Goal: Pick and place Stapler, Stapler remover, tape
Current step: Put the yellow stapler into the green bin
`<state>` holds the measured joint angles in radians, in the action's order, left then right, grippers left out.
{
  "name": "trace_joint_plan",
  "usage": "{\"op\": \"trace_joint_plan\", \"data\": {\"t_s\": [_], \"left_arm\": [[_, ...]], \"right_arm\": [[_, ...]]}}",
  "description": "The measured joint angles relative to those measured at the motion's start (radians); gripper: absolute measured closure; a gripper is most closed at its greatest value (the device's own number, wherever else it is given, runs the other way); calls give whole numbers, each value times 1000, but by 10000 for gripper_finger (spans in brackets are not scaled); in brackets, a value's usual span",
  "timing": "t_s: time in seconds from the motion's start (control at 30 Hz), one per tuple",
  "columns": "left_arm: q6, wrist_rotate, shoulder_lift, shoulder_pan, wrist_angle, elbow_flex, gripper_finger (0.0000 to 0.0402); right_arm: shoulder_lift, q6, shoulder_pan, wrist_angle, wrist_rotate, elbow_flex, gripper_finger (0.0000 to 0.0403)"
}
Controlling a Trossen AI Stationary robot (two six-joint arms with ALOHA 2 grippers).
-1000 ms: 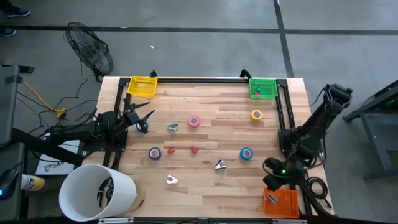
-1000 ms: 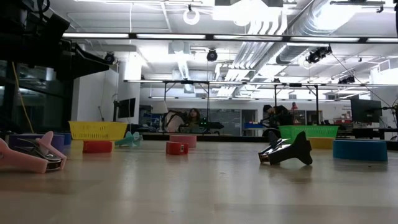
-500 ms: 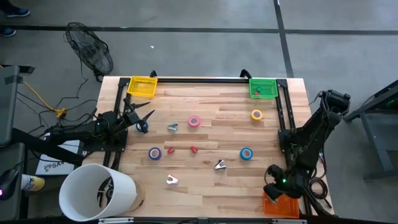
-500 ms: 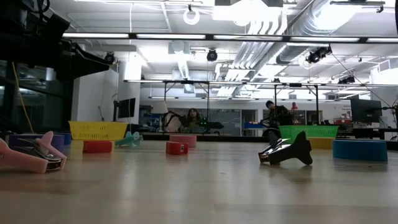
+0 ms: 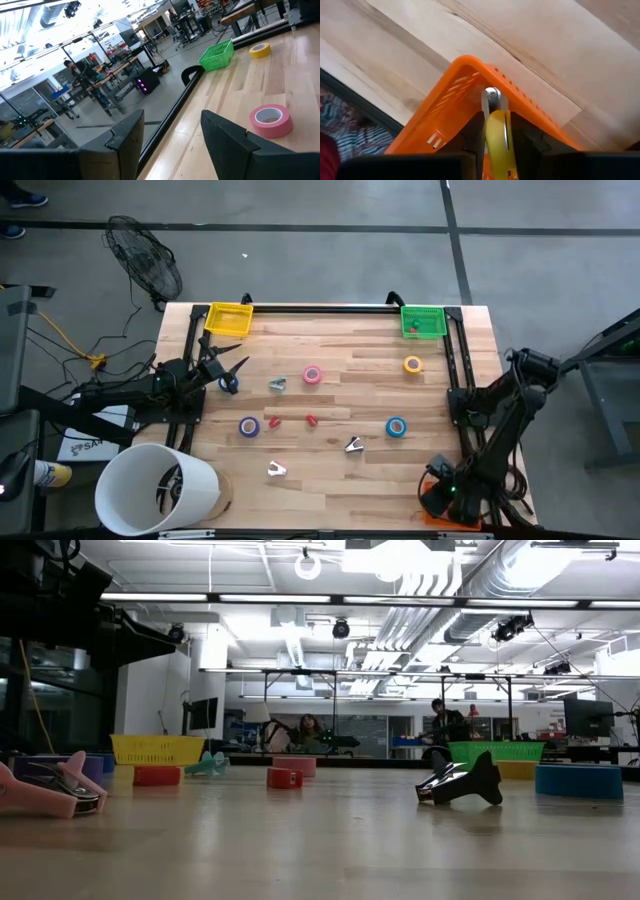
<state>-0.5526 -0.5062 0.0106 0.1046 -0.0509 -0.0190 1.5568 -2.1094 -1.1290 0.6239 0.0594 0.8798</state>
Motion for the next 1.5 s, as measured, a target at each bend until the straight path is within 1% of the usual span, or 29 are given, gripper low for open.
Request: {"op": "trace_joint_plan", "data": {"t_s": [0.13,0.27,0.5,0.77,1.1,1.2,1.5], "left_arm": [[0,0,0,0,0,0,208],[0,0,0,0,0,0,208],[0,0,0,0,0,0,208],[0,0,0,0,0,0,208],[0,0,0,0,0,0,208],[0,0,0,0,0,0,208],[0,0,0,0,0,0,208]], "right_arm": [[19,-16,0,-2,-1,28,336],[19,-34,0,11,12,61,320],[19,-29,2,142,10,124,288],[19,10,2,149,-5,96,258],[19,14,2,134,-7,88,196],[19,18,2,134,-7,88,190],[19,49,2,134,-9,88,193]]}}
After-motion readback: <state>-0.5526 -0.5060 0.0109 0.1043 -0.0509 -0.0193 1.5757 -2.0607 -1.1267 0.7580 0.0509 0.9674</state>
